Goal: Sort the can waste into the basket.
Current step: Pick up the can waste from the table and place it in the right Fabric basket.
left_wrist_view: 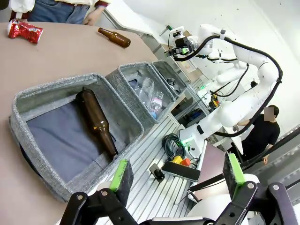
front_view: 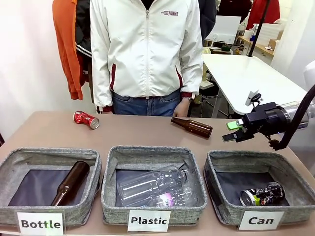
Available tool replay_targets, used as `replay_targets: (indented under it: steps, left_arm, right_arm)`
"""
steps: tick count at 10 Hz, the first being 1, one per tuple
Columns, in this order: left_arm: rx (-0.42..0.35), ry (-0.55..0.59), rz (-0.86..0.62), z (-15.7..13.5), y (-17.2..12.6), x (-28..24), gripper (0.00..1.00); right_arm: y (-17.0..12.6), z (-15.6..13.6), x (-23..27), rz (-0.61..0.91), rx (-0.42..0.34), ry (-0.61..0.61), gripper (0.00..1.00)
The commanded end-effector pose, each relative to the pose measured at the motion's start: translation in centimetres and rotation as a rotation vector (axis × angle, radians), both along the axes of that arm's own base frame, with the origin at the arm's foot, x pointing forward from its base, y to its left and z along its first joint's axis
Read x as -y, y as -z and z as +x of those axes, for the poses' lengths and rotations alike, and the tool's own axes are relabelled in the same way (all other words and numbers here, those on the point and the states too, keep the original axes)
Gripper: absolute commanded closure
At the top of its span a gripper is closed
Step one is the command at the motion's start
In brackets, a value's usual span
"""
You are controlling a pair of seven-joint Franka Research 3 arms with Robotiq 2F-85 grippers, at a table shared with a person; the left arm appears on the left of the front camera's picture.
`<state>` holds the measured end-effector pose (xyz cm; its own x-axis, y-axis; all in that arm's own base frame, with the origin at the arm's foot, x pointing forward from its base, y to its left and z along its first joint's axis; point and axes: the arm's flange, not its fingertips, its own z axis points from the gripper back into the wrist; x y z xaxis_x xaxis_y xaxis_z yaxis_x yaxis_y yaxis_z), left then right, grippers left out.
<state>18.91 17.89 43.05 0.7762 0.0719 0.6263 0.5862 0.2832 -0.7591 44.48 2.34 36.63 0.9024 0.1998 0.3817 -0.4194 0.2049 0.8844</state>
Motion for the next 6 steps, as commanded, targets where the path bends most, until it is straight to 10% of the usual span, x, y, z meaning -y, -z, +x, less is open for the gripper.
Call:
replay_targets:
  steps: [1, 6]
  left_arm:
    - [0.026, 0.12, 0.099, 1.7, -1.6, 0.9, 0.0]
    - [-0.198, 0.103, 0.599, 18.2, -9.8, 11.2, 0.0]
  right_arm:
    - [-0.3, -0.1, 0.1, 0.002, 0.022, -0.006, 0.0]
    - [-0.3, -0.1, 0.1, 0.002, 0.022, -0.006, 0.0]
